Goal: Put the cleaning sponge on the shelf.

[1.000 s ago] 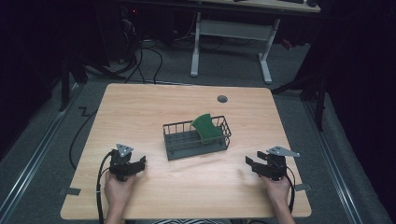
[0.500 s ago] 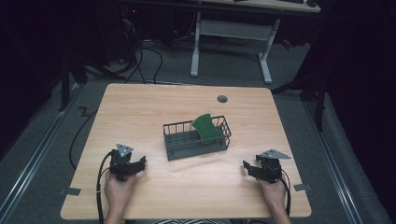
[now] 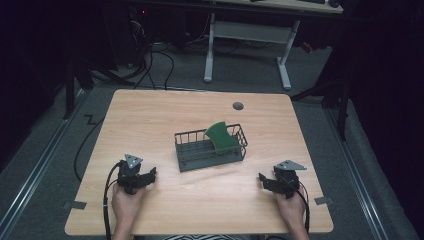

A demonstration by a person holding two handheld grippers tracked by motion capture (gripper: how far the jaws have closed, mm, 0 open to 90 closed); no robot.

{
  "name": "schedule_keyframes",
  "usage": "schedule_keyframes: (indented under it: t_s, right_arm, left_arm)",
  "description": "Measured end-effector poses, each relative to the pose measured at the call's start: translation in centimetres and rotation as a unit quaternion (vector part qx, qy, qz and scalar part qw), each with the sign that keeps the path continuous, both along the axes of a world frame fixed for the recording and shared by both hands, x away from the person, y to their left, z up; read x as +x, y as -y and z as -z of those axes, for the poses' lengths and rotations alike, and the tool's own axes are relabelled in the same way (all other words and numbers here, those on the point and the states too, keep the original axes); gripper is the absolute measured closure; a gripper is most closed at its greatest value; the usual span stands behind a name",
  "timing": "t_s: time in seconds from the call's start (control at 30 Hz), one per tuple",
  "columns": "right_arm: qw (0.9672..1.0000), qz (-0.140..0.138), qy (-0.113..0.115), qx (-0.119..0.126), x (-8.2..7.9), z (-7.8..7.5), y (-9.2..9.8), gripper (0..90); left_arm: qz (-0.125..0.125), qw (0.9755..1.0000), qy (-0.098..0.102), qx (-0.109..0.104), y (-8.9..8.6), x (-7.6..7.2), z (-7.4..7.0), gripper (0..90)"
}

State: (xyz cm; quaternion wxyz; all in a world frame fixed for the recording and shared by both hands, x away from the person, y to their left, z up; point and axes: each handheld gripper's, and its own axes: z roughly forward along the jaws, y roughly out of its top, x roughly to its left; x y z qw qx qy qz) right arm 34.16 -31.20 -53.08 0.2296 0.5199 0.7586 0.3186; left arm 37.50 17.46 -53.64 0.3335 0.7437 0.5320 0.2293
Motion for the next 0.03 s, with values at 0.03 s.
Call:
schedule_keyframes:
  t_s: [0.03]
  right_arm:
    - [1.0, 0.0, 0.0, 0.0, 0.0, 0.0, -0.01, 30.7]
  left_arm:
    - [0.0, 1.0, 0.0, 0.0, 0.0, 0.0, 0.0, 27.3]
